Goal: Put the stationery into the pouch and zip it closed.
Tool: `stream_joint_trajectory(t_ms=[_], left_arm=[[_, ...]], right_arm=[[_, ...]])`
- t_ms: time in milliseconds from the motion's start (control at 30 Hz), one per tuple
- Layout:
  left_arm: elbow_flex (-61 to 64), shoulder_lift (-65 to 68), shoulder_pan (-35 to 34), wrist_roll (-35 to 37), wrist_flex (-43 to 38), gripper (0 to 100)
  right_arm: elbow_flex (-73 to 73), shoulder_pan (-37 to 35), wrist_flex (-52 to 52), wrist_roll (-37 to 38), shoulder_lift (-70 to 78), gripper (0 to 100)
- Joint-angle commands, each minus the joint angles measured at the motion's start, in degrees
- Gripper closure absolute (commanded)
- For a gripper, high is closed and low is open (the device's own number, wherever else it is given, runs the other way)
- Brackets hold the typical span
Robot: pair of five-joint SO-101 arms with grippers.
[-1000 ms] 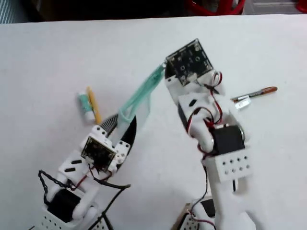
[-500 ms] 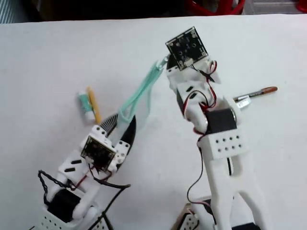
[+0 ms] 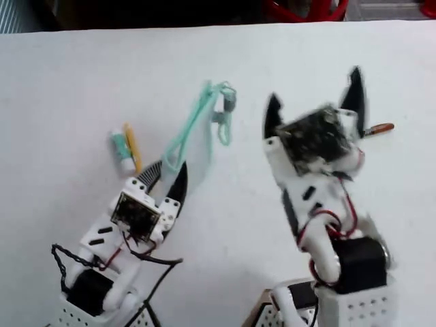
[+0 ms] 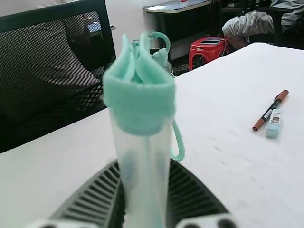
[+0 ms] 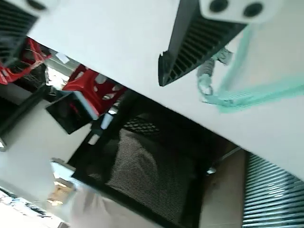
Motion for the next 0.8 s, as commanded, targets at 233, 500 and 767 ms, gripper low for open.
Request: stream_joint_trajectory(t_ms=[233,500,767], left_arm=[[7.21,0.22,-3.91,-0.35,-11.52,98],[7.47,0.22,-3.91,-0.35,-11.43,98],[8.18,0.22,-3.91,-0.53,-11.52,98]], right_arm=[[-1.41,23.87,0.31,0.26,8.22,80.7],[-1.32,27.47,3.65,-6.68,34.33,85.8],[-1.58,27.30,0.40,-25.85,54.99,84.9]])
